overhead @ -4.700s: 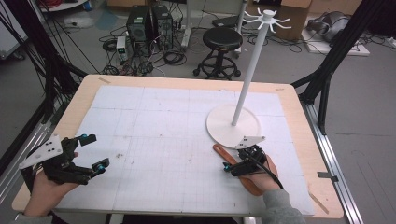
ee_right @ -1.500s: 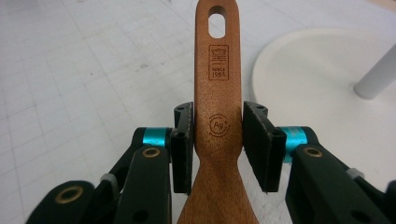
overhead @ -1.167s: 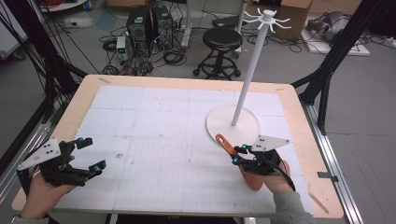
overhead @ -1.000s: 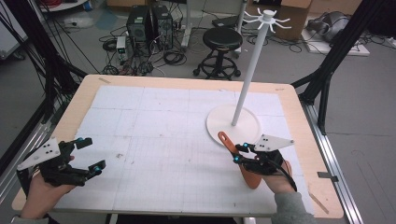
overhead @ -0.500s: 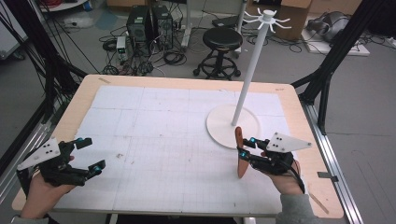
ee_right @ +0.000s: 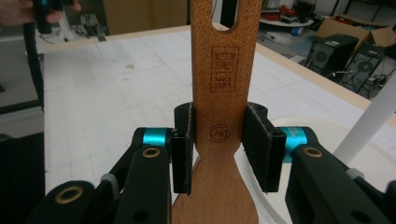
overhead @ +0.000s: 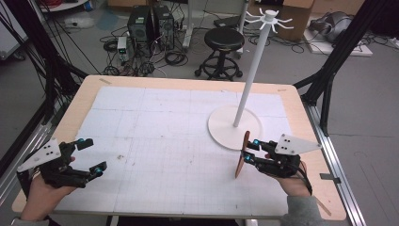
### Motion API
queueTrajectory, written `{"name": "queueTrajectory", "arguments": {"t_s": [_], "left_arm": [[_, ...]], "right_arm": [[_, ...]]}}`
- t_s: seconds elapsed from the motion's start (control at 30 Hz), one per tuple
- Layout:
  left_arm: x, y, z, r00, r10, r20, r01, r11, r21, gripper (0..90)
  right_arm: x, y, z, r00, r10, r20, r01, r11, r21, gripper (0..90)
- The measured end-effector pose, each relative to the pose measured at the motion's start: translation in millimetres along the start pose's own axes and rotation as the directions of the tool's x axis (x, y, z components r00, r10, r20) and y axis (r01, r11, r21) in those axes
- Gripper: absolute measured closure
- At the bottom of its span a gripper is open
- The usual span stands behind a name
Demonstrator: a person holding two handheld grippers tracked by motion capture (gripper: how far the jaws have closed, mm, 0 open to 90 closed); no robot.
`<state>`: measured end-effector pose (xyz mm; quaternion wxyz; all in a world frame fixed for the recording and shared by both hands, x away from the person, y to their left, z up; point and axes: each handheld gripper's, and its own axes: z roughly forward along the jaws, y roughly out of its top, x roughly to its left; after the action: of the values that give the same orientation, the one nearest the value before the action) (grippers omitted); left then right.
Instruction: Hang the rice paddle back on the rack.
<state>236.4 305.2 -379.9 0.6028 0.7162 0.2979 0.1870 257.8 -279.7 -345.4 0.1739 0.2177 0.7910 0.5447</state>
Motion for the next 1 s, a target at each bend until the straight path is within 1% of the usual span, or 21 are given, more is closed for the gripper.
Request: {"name": "queueTrajectory", "arguments": {"t_s": [0.1, 0.27, 0.33, 0.37, 0.4, 0.43, 0.53, 0.7, 0.77, 0.8, 0.93, 1.0], "left_arm": [[0.4, -0.2, -0.3, 1.0, -0.001, -0.001, 0.001, 1.0, 0.0, 1.8], [-0.4, 0.2, 0.0, 1.0, -0.001, 0.001, 0.001, 1.0, -0.001, 1.8], [-1.3, 0.9, 0.1, 1.0, 0.0, 0.002, 0.0, 1.0, -0.001, 1.8], [-1.8, 1.6, 0.0, 1.0, 0.003, 0.003, -0.003, 1.0, -0.004, 1.8], [-2.3, 2.7, -0.5, 1.0, 0.004, 0.004, -0.004, 1.0, -0.006, 1.8], [-2.6, 3.6, -0.8, 1.0, 0.006, 0.005, -0.006, 0.9999, -0.01, 1.8], [-3.7, 5.1, -1.1, 0.9999, 0.008, 0.008, -0.008, 0.9998, -0.016, 1.8], [-5.6, 5.5, 0.0, 0.9999, 0.004, 0.016, -0.003, 0.9999, -0.015, 1.8], [-6.7, 6.4, -0.4, 0.9998, 0.005, 0.018, -0.004, 0.9999, -0.016, 1.8], [-7.1, 6.9, -0.5, 0.9998, 0.007, 0.019, -0.007, 0.9998, -0.016, 1.8], [-8.9, 8.5, 0.6, 0.9995, 0.012, 0.029, -0.011, 0.9998, -0.017, 1.8], [-9.5, 8.9, 1.0, 0.9994, 0.015, 0.032, -0.014, 0.9998, -0.015, 1.8]], "right_arm": [[-2.4, 1.1, -4.5, 0.9999, 0.007, -0.01, -0.007, 1.0, -0.024, 64.3], [-6.1, 1.9, -12.3, 0.9986, 0.034, -0.041, -0.037, 0.997, -0.062, 64.3], [-8.9, 1.4, -15.8, 0.9943, 0.082, -0.067, -0.088, 0.993, -0.081, 64.2], [-10.7, 0.3, -17.7, 0.989, 0.112, -0.097, -0.121, 0.989, -0.09, 64.2], [-12.2, -1.0, -19.6, 0.9868, 0.12, -0.108, -0.131, 0.986, -0.102, 64.3], [-13.6, -2.1, -21.1, 0.9873, 0.117, -0.108, -0.129, 0.985, -0.113, 64.2], [-16.0, -3.7, -26.2, 0.9845, 0.131, -0.116, -0.145, 0.983, -0.117, 64.3], [-19.1, -1.2, -35.5, 0.9863, 0.117, -0.117, -0.133, 0.98, -0.145, 64.2], [-21.1, -0.5, -37.8, 0.9863, 0.112, -0.121, -0.13, 0.98, -0.148, 64.2], [-22.9, -0.1, -38.7, 0.9876, 0.104, -0.118, -0.121, 0.981, -0.15, 64.2], [-28.2, 1.9, -43.9, 0.9877, 0.106, -0.115, -0.123, 0.98, -0.154, 64.2], [-30.7, 3.8, -45.8, 0.9887, 0.099, -0.113, -0.115, 0.982, -0.15, 64.3]]}}
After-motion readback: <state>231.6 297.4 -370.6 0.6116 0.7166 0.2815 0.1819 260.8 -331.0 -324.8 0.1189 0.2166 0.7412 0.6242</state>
